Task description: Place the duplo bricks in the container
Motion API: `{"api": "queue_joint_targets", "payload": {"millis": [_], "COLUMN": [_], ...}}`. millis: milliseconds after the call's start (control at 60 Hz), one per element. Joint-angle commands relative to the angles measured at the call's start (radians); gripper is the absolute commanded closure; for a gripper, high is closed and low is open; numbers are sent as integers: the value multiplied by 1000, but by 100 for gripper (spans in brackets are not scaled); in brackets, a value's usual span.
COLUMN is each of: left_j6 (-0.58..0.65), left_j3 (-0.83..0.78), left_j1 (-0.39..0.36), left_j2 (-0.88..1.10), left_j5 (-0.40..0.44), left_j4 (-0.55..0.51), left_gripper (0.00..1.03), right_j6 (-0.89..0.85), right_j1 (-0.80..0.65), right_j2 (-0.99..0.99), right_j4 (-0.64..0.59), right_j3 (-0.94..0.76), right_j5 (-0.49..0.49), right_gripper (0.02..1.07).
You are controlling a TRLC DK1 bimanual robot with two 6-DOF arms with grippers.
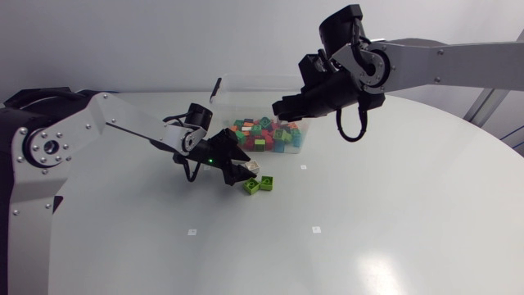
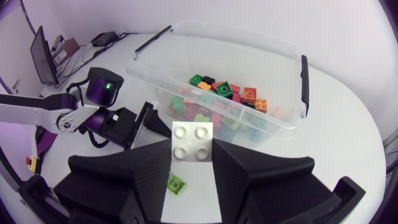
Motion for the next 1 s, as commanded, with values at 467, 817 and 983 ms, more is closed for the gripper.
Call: {"api": "queue_joint_targets", "payload": {"millis": [467,817,983], "left_j6": [-51,-63,-97], "left_j3": [29,-57,-102], "left_j1": [-42,-29,-13], "left_j2": [39,-100,-204], "left_j5": [26,29,29], "left_j4": [3,-5,-7], "left_gripper": [76,77,77], "right_j6": [58,66,66], "right_j1": [-49,-80,-81], "right_j2": [19,104,187], "right_j4": [130,189,185], "right_j3": [77,157,228], "right_j5": [4,5,8], "right_gripper": [77,77,77]}}
